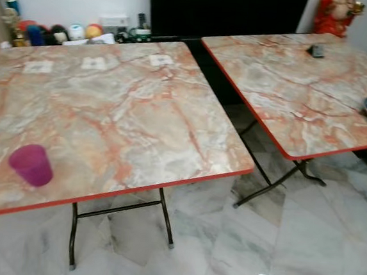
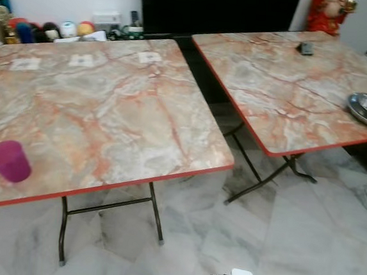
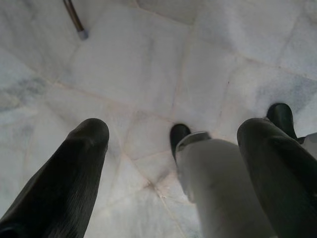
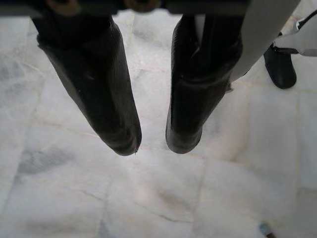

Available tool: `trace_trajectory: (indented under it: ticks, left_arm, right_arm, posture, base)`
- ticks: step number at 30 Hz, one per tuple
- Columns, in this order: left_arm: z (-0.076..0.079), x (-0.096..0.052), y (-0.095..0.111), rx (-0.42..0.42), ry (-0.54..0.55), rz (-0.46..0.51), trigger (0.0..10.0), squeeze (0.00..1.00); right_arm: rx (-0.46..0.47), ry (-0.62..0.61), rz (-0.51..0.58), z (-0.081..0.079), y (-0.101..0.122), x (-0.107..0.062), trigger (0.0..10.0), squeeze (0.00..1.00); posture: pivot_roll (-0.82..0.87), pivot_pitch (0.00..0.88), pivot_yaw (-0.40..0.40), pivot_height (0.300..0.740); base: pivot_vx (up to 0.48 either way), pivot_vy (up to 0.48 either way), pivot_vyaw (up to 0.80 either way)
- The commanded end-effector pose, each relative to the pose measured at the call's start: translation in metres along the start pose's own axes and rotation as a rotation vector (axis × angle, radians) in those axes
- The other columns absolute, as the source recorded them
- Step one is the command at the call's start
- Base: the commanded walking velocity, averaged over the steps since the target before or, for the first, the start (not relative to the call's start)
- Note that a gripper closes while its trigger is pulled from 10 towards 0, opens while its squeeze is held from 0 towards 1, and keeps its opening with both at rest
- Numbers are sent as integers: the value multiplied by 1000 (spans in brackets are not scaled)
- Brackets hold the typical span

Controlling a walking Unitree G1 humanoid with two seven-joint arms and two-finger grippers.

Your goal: Setting the table

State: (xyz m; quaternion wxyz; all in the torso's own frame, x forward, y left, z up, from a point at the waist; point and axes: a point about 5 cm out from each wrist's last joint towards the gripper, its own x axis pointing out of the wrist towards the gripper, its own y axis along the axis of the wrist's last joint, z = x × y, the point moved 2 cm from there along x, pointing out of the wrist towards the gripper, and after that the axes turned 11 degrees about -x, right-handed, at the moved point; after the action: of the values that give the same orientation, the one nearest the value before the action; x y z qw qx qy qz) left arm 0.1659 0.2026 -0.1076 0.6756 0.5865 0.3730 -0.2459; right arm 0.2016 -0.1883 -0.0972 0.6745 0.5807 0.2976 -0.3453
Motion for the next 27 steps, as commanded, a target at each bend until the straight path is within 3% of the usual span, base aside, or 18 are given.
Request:
trace_trajectory:
  ticks: [1,6,27]
  left_arm:
    - [-11,-3,-8,14,27,-29,10000,0]
    - [-11,-3,-7,16,28,-25,10000,0]
    - [-13,-3,-8,-6,34,-24,10000,0]
  right_arm:
    - [9,11,-16,-4,-4,-1,10000,0]
    - [11,13,-12,-5,-3,0,10000,0]
    - [13,21,2,-5,0,0,10000,0]
  posture:
    - [7,53,20,740]
    - [7,56,20,740]
    - [11,62,17,740]
  base:
    - [0,0,-788]
    - [0,0,-724]
    - [0,0,0]
